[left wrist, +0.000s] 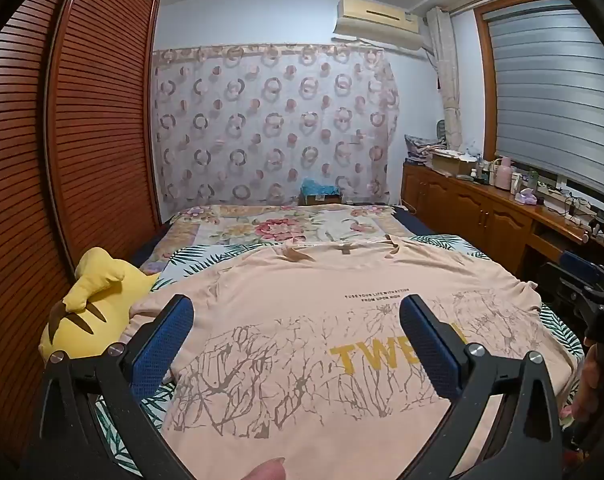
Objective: Fold small clothes
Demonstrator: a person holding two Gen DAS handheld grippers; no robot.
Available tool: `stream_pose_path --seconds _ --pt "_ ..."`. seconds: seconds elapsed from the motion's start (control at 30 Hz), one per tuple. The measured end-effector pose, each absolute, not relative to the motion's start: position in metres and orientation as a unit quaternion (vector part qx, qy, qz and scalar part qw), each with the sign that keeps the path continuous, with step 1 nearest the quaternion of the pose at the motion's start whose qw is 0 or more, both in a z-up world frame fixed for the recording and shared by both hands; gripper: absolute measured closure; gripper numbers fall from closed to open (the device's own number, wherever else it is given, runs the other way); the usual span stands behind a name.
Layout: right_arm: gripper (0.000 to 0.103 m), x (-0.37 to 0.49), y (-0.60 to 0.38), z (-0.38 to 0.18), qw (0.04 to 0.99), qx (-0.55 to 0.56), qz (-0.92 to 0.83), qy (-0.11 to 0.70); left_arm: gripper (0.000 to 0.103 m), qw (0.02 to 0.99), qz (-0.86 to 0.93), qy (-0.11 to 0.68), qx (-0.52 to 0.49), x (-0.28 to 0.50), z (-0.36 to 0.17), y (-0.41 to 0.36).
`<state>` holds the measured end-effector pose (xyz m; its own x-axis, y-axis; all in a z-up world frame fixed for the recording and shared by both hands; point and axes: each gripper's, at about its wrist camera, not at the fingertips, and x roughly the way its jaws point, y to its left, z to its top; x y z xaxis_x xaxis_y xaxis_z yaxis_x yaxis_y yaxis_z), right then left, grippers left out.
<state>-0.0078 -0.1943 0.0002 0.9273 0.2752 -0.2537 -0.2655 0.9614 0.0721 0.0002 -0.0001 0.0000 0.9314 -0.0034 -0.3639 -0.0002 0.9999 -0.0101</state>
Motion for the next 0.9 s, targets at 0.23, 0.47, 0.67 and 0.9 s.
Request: stream_pose_path --seconds 0.23,0.47,0.67,0.9 --pt "0.0 -0.009 -0.195 0.001 0.983 0.019 0.132 0.128 0.0 0.983 0.003 0.182 -0.002 -0.003 0.002 -0.007" --pt "0.0 -0.004 -0.189 -0.001 0.983 0.02 0.13 0.13 0.0 0.982 0.0 0.187 -0.011 0.001 -0.001 0.001" --pt "0.0 -0.01 -0.194 0.0 0.983 0.023 0.13 0.128 0.0 0.982 -0.001 0.187 -0.01 0.0 0.0 0.004" --pt "0.0 -0.01 -0.194 0.001 0.983 0.022 0.131 0.129 0.0 0.983 0.0 0.186 -0.009 -0.001 0.0 0.003"
